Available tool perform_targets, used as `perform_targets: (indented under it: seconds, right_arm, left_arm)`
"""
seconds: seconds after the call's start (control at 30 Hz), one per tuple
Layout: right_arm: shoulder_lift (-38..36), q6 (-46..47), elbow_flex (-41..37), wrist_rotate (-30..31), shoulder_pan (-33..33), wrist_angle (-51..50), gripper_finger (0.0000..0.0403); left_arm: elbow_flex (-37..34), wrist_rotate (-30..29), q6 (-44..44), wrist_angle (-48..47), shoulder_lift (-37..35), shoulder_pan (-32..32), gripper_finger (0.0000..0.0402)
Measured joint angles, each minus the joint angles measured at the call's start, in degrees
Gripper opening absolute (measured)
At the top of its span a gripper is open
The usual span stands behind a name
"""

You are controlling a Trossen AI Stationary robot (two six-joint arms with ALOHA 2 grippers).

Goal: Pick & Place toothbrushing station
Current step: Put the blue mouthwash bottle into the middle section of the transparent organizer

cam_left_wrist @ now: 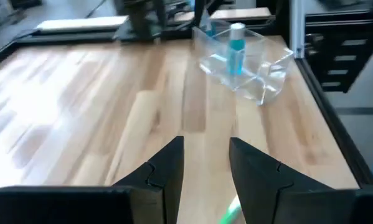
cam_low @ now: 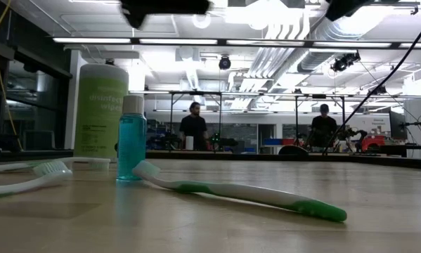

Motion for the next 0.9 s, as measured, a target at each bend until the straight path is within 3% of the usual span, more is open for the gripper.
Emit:
perform_targets:
  seconds: [0.17,0.43,0.63,0.9]
  right_arm:
    - [0.0,-2.97,0.0,0.07,-2.19,0.69,0.0136]
    - [0.0,-6.22,-0.02,0.26,-5.28,3.76,0.0136]
    - [0.0,-7.7,-0.02,0.33,-6.38,4.56,0.0136]
    - [0.11,-8.89,-0.02,0.27,-7.52,5.12,0.0136]
  left_arm:
    - [0.0,-2.52,-9.4,-10.51,-3.87,-3.23,0.0122]
    - [0.0,-4.82,-22.18,-26.46,-4.18,-3.64,0.0122]
    - [0.0,-9.01,-28.75,-31.89,-4.18,-6.92,0.0122]
    - [0.0,-20.14,-41.97,-42.65,-2.94,-15.18,0.0122]
